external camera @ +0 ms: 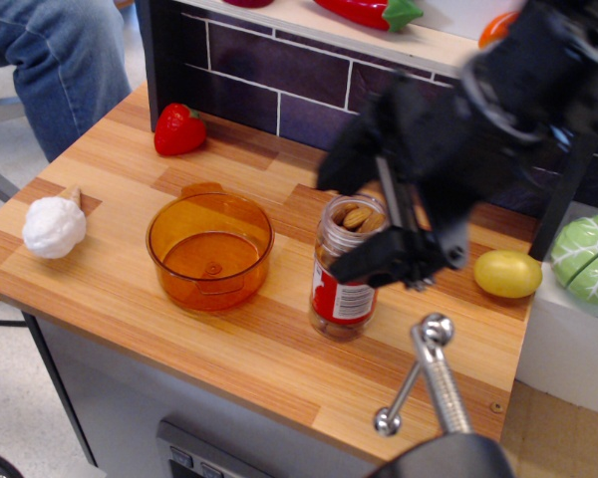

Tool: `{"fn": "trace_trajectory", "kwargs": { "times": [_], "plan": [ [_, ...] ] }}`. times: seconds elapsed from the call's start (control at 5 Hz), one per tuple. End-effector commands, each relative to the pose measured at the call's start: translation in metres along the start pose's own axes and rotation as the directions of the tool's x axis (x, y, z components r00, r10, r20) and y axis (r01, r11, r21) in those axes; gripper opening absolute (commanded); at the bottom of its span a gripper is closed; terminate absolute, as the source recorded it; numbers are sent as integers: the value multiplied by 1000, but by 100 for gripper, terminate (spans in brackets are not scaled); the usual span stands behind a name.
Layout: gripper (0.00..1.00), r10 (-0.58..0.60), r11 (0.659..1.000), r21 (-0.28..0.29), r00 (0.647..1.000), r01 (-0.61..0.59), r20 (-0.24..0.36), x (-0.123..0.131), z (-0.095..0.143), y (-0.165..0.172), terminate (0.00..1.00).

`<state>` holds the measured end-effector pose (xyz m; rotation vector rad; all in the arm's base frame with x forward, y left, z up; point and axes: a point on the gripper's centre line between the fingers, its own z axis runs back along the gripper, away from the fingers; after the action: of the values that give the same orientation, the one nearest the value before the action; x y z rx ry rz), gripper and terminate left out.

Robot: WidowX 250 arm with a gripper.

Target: Pour almonds in pot

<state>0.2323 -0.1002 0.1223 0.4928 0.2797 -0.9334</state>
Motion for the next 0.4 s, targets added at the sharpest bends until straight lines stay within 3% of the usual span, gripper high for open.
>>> {"fn": "trace_trajectory", "kwargs": {
  "times": [0.0, 0.2],
  "plan": [
    [100, -204, 971, 117, 978, 209, -50, 21, 10, -3, 0],
    [100, -276, 951, 106, 951, 291, -140, 39, -9, 2, 0]
  ]
}}
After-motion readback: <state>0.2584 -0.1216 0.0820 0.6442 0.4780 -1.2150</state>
